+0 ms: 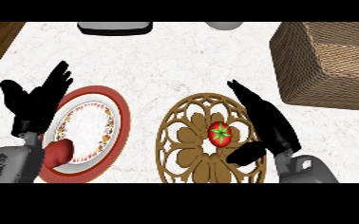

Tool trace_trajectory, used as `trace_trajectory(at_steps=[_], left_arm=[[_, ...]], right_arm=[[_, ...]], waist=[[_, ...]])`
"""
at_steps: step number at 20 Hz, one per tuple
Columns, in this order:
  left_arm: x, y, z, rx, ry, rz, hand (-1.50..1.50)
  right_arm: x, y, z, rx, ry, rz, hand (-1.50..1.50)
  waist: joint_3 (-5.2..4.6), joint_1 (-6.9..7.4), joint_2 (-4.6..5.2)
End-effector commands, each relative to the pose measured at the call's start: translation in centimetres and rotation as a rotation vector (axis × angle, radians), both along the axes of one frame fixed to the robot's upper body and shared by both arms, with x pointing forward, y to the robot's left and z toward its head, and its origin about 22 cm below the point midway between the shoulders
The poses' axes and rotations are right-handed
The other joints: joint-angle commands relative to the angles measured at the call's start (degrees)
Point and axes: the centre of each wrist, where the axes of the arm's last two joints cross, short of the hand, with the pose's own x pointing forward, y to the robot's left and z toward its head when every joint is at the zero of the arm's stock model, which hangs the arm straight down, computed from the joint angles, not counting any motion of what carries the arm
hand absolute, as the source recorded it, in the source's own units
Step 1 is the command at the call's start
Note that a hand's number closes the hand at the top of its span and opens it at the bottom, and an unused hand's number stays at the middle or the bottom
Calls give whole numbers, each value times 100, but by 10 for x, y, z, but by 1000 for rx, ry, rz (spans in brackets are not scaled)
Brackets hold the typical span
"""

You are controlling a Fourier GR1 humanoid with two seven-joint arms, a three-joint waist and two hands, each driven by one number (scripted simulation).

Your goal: Pick the tomato from the placemat and place it in the basket

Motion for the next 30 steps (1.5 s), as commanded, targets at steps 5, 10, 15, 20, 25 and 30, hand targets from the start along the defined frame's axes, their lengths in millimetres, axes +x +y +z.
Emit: trace_trajectory(at_steps=[5,10,15,20,25,30], left_arm=[[-17,2,2,-9,14,8,0],[-14,-4,1,0,6,-11,0],[-1,5,-12,4,1,5,0],[-11,-23,15,-18,-6,8,0],[1,-9,-1,-3,-1,-13,0],[5,3,-9,-8,1,3,0]], right_arm=[[-17,-9,-13,75,6,65,-150],[-18,1,-13,61,12,79,-150],[-24,14,-27,-16,2,39,-150],[-14,14,-43,-59,10,30,-150],[-14,35,-51,-198,33,149,150],[-6,43,-53,-172,5,129,150]], waist=[[1,4,-3],[0,1,-1],[-1,-8,1],[2,19,-4],[0,21,1],[-1,-4,3]])
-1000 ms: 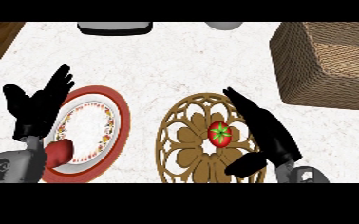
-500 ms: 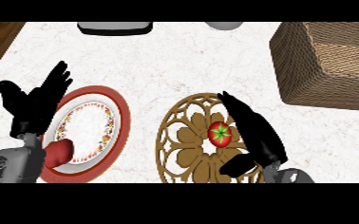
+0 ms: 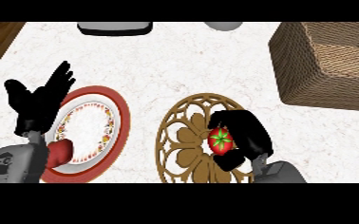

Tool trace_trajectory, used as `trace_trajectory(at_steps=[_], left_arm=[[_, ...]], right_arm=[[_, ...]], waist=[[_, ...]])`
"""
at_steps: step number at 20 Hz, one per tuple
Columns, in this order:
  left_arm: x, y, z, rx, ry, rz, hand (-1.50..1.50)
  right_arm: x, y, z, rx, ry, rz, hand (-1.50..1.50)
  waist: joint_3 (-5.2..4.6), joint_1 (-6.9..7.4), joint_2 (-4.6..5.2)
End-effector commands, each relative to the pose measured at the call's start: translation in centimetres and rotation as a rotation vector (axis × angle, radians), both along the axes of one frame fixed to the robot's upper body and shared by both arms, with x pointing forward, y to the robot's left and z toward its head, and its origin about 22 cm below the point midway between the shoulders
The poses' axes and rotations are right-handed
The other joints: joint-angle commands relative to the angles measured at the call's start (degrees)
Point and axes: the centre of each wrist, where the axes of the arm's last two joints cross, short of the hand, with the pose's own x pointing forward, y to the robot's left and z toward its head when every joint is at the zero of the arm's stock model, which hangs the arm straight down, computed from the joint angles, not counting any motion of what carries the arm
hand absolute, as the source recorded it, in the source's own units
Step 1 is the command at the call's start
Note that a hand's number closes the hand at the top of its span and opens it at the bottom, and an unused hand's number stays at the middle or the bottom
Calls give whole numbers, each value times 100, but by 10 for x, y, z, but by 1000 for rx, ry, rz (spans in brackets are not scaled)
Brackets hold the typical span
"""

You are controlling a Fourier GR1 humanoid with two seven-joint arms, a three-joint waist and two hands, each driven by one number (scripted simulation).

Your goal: Pick the tomato from the placemat and place it in the basket

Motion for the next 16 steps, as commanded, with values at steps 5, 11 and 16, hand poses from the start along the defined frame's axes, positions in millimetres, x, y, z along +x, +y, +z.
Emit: trace_trajectory(at_steps=[5,11,16], left_arm=[[2,14,12,6,-1,5,0],[0,12,10,13,17,31,0],[-8,-4,3,7,7,28,0]], right_arm=[[9,9,-12,-50,19,45,150],[-87,0,-18,-24,36,189,150],[-158,-27,-22,-16,40,248,150]], waist=[[20,11,31],[20,-76,-2],[25,-92,-3]])
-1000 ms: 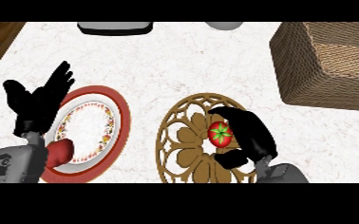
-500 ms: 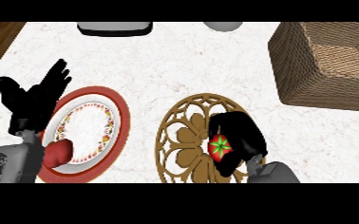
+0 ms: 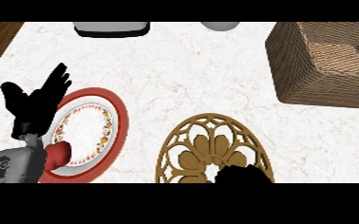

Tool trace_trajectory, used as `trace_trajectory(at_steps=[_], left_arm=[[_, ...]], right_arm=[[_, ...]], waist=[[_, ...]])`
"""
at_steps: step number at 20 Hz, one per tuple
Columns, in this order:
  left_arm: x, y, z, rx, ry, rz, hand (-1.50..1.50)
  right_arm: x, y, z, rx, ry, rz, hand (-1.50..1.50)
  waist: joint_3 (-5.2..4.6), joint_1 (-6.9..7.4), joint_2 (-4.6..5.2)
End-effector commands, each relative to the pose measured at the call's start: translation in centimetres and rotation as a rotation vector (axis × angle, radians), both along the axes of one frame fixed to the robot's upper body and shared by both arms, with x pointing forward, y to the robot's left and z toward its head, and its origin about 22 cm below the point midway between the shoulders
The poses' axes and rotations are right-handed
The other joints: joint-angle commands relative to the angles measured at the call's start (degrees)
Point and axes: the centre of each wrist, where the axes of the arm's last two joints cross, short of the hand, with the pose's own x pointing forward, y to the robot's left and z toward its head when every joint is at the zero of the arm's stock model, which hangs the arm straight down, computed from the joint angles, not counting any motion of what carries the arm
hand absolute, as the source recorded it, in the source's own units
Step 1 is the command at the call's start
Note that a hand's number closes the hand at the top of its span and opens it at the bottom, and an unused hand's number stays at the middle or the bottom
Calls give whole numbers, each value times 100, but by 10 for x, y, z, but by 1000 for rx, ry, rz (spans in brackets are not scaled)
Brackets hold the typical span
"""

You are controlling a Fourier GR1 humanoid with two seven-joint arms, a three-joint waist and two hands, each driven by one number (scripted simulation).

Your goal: Pick the tomato from the placemat and place it in the basket

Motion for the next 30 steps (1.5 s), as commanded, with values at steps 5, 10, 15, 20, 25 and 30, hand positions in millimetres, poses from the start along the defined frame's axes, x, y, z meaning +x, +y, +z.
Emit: trace_trajectory(at_steps=[5,10,15,20,25,30], left_arm=[[-4,-2,3,-13,-10,-3,0],[-1,9,9,15,0,17,0],[-1,1,7,11,-10,17,0],[-5,0,8,-9,-13,-13,0],[5,-13,5,-9,-5,-23,0],[13,-14,16,-1,-23,-14,0]], right_arm=[[-64,-1,23,371,4,-1,150],[-82,-15,85,589,-178,18,150],[-90,-38,131,579,-297,-81,150],[-84,-41,144,588,-368,-196,150],[-65,-43,153,535,-428,-251,150],[-39,-42,164,547,-498,-325,150]], waist=[[25,-6,33],[21,-62,22],[13,-34,40],[3,38,56],[-5,105,90],[-9,133,91]])
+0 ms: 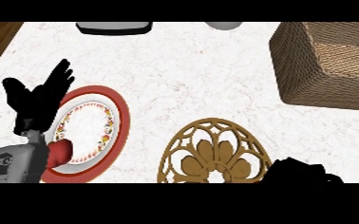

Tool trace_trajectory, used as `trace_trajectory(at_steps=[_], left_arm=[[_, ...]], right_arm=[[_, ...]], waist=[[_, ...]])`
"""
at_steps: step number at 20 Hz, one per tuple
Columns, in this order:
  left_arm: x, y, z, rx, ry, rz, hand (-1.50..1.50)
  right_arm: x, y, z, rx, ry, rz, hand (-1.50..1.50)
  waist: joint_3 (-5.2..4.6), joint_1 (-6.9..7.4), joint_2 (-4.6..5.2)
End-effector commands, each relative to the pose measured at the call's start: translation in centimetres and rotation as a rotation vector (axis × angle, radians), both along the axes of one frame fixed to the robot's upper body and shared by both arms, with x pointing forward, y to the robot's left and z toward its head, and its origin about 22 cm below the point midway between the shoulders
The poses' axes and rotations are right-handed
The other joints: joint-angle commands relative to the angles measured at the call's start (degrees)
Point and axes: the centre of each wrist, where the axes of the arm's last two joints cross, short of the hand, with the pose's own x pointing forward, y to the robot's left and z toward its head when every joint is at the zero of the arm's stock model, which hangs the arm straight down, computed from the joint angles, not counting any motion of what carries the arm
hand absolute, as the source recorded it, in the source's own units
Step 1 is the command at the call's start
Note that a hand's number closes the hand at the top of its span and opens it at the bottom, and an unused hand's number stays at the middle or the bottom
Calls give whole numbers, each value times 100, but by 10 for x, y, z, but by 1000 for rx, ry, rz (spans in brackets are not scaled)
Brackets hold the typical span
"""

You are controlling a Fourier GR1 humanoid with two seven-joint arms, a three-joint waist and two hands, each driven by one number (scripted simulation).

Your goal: Pick the tomato from the placemat and place it in the basket

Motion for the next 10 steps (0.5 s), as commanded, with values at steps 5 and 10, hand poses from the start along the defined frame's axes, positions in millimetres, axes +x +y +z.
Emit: trace_trajectory(at_steps=[5,10], left_arm=[[-2,-4,-2,-2,8,1,0],[2,3,-10,-19,19,-8,0]], right_arm=[[9,-18,82,69,-153,-135,150],[63,-32,124,-2,-176,-284,150]], waist=[[5,62,-13],[10,38,-8]])
